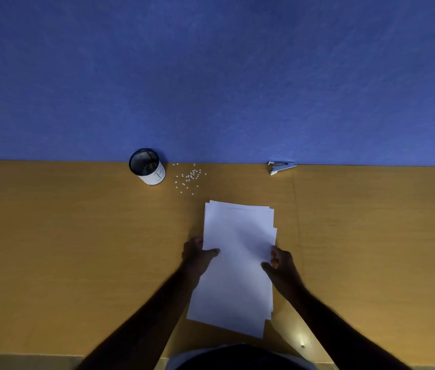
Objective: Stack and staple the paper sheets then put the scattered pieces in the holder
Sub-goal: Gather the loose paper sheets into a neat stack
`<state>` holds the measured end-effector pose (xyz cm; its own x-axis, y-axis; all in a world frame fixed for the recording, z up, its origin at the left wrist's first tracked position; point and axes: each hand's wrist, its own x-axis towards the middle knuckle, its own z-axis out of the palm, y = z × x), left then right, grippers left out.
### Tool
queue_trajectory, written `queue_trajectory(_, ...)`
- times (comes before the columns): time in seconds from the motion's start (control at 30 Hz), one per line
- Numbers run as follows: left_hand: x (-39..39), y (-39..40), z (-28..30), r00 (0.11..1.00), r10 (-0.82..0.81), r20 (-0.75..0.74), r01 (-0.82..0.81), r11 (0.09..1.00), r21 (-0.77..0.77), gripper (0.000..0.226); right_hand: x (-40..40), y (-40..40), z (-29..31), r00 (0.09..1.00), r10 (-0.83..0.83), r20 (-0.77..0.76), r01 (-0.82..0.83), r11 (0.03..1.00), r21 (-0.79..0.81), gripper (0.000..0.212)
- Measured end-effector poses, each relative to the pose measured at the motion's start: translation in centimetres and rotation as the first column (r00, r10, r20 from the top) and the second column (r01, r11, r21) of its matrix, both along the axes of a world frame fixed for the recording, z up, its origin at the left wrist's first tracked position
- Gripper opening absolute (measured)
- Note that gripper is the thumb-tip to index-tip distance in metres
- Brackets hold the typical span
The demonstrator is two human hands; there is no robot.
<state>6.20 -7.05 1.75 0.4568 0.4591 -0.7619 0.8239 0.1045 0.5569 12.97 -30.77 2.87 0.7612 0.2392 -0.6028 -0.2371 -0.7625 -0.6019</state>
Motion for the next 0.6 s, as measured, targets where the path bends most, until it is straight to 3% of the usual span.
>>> queue_trajectory(0.2, 0.4, 0.1, 0.1, 0.998, -0.044, -0.042, 0.047, 0.997, 0.056, 0.078, -0.3, 0.0, -0.4, 0.999, 0.019, 0.045, -0.018, 1.000, -0.024, 0.048)
queue_trajectory(0.37, 0.0, -0.1, -0.1, 0.997, -0.077, 0.012, 0.077, 0.997, 0.032, 0.059, -0.4, 0.2, -0.6, 0.998, 0.026, 0.062, -0.026, 1.000, 0.002, 0.039)
queue_trajectory(0.5, -0.4, -0.5, 0.7, 0.988, -0.138, 0.069, 0.134, 0.989, 0.057, 0.051, 0.0, -1.9, -5.7, 0.995, 0.077, 0.059, -0.079, 0.996, 0.032, 0.044)
queue_trajectory(0.6, -0.7, -0.9, 1.7, 0.976, -0.179, 0.123, 0.169, 0.982, 0.084, 0.053, 0.0, -0.5, -2.2, 0.997, 0.026, 0.073, -0.032, 0.996, 0.081, 0.039)
